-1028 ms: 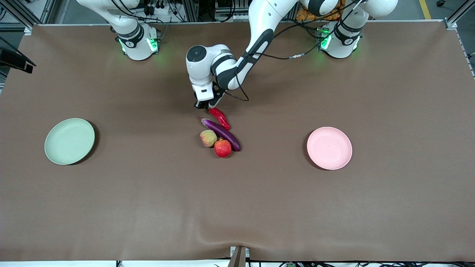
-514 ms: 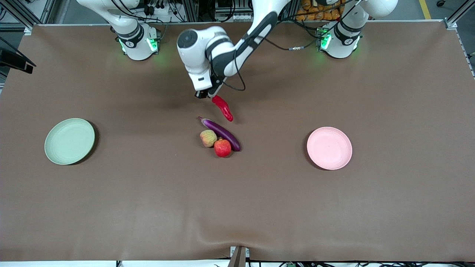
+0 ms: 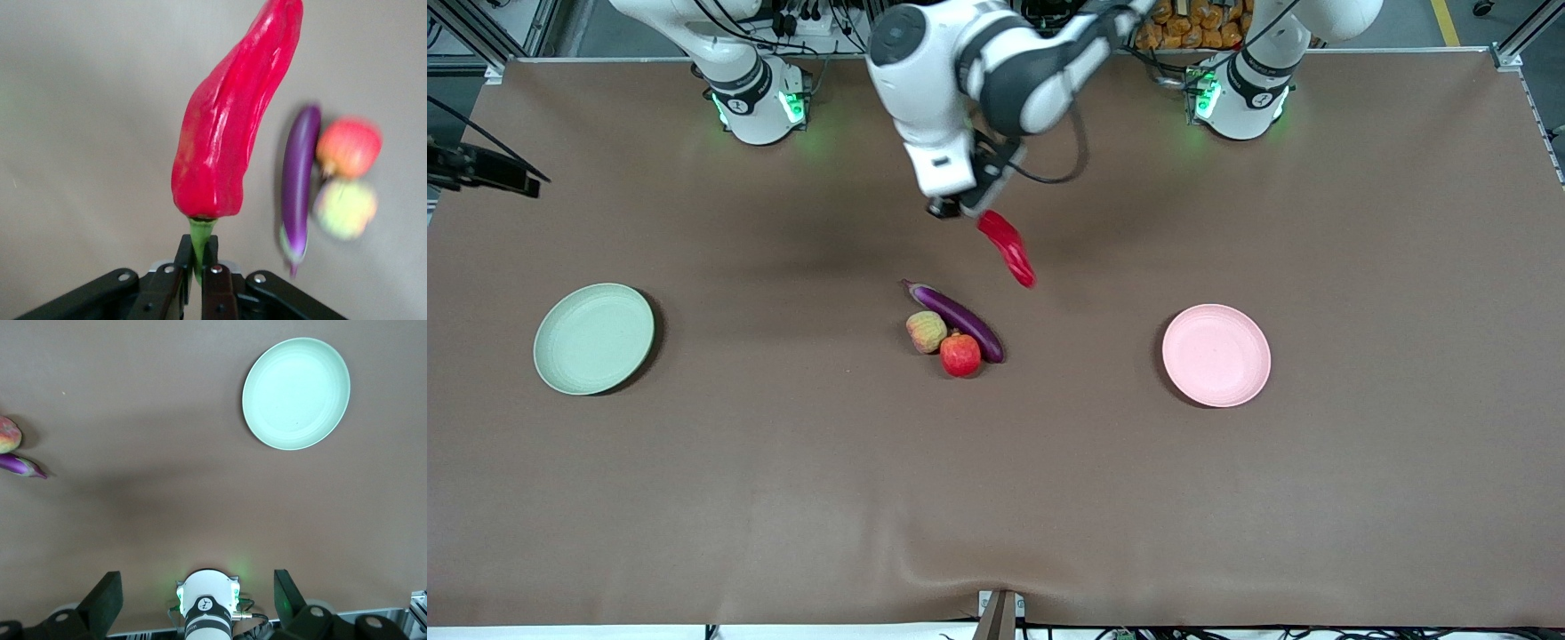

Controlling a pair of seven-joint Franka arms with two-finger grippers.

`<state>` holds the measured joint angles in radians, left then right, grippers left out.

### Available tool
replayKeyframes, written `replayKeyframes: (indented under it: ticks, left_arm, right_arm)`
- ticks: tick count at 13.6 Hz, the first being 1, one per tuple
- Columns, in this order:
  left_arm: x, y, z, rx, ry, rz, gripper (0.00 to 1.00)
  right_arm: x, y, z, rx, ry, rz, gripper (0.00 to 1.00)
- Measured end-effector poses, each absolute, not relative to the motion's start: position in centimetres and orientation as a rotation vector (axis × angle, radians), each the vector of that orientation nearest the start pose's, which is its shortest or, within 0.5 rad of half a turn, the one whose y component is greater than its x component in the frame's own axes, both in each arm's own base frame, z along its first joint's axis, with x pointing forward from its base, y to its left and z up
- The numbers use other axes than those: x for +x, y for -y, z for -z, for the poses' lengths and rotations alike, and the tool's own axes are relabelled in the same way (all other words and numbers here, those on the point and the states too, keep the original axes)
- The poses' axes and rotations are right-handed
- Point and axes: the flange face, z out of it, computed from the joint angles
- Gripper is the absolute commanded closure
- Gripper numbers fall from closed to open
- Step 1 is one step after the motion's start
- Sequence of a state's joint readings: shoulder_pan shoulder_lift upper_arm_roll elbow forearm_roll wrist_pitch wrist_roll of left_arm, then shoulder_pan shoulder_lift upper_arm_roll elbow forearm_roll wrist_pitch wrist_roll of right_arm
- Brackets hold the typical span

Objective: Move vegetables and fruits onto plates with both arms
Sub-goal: 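Carry the pepper to the pink plate while the right gripper reaches the peach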

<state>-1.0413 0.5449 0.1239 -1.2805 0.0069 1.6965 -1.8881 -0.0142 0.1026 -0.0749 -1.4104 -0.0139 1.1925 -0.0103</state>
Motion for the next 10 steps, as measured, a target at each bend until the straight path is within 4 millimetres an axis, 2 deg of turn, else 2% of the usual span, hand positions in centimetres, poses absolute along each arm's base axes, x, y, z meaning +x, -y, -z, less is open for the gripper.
replayKeyframes:
  ticks: [2,4,5,7,9,10]
  left_arm:
    - [46.8,51.4,-43.1,-2.649,1.366,0.109,1.0]
    - [51.1,46.7,-42.2,-2.638,1.331,0.089,1.0]
    - [52.9,44.5,-41.6,-2.639,1.317,0.075,1.0]
    - [55.1,40.3,-39.9,-2.654,1.285,0.048,1.0]
    - [55.2,36.4,-37.6,-2.659,1.237,0.006,1.0]
    - [54.9,34.2,-36.6,-2.657,1.199,-0.029,1.0]
  right_arm:
    - [57.0,2.7,-56.1,-3.097,-0.07,-0.619,0.0]
    - [59.7,1.2,-51.3,-3.103,-0.029,-0.654,0.0]
    - [60.7,0.8,-49.5,-3.107,-0.02,-0.648,0.0]
    - [62.3,0.1,-47.0,-3.111,-0.003,-0.611,0.0]
    - [63.7,-2.4,-45.0,-3.067,-0.019,-0.546,0.0]
    - [64.2,-4.1,-44.0,-3.04,-0.087,-0.525,0.0]
